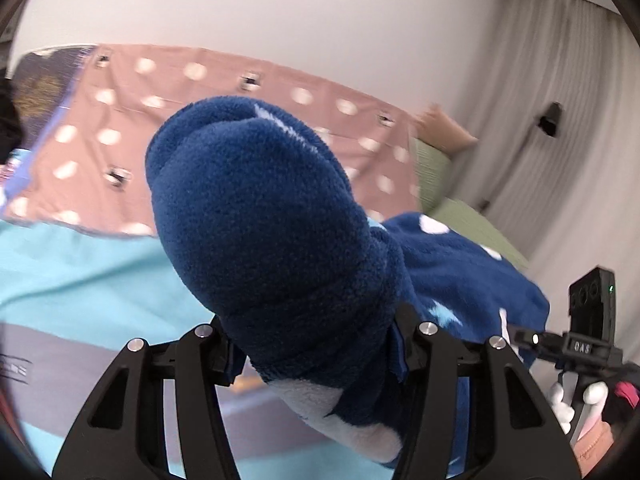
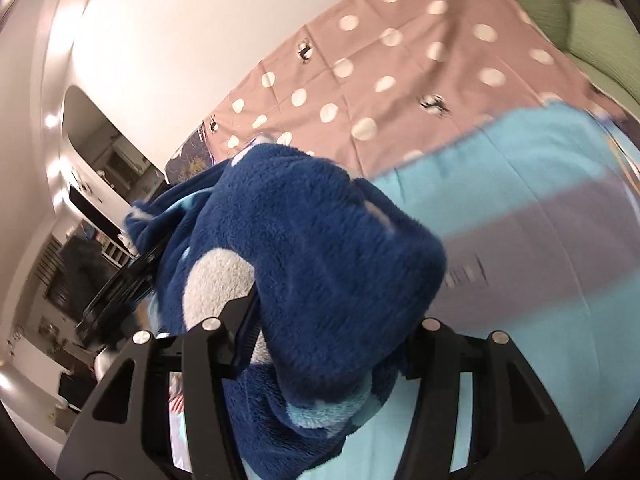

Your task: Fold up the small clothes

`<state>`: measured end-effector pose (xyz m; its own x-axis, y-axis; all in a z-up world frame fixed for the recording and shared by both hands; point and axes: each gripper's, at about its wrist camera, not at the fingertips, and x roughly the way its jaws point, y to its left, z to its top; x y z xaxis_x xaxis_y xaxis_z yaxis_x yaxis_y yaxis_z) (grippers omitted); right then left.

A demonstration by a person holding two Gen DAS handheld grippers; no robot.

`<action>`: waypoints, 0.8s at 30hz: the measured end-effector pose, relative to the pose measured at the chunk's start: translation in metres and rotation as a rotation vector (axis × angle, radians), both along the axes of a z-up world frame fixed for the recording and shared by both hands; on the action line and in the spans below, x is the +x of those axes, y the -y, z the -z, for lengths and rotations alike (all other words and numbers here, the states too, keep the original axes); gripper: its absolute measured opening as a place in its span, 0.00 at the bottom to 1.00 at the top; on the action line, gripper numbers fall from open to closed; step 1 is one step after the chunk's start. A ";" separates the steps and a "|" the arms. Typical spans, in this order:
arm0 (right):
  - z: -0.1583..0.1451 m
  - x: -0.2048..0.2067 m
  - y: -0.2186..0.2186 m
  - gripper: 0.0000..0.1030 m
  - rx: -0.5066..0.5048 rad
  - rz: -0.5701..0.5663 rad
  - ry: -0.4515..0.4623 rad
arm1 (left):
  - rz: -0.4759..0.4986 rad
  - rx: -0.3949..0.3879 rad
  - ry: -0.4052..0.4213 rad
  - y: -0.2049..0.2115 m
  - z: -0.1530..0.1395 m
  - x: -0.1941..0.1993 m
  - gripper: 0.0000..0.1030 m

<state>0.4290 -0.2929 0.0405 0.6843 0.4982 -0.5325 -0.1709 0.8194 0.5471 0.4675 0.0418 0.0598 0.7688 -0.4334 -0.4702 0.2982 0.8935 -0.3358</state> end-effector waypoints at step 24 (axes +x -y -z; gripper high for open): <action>0.096 -0.058 -0.060 0.72 -0.371 -0.013 -0.001 | 0.067 0.248 -0.108 -0.015 0.106 -0.091 0.88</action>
<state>0.3712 -0.2332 -0.0557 0.6788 0.2795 -0.6791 -0.1824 0.9599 0.2128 0.3768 0.0569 -0.0466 0.6823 -0.3430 -0.6456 0.3337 0.9319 -0.1425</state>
